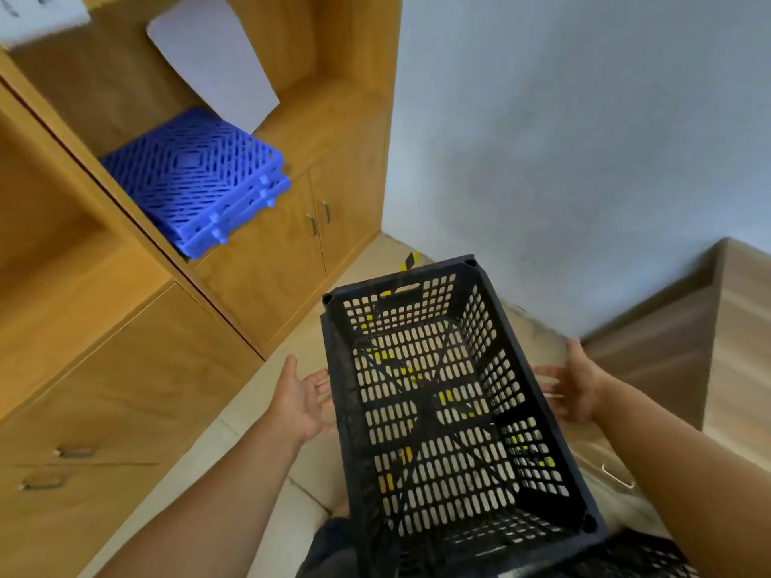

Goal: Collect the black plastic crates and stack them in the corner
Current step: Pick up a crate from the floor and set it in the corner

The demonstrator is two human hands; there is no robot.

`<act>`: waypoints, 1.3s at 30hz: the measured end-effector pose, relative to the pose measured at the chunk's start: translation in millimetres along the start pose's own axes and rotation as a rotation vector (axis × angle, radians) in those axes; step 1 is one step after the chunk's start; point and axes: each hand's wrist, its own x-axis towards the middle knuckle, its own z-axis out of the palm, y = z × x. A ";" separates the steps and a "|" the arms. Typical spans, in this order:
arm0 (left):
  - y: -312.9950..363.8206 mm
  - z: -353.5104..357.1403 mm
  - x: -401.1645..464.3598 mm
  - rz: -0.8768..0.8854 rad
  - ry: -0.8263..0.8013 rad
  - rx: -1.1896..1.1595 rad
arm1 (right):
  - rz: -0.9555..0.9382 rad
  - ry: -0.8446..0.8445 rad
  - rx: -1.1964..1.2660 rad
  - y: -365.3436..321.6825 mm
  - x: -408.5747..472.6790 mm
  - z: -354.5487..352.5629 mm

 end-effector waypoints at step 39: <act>-39.4 213.5 522.4 -0.120 0.321 -0.506 | -0.073 -0.024 -0.299 -292.3 570.5 18.7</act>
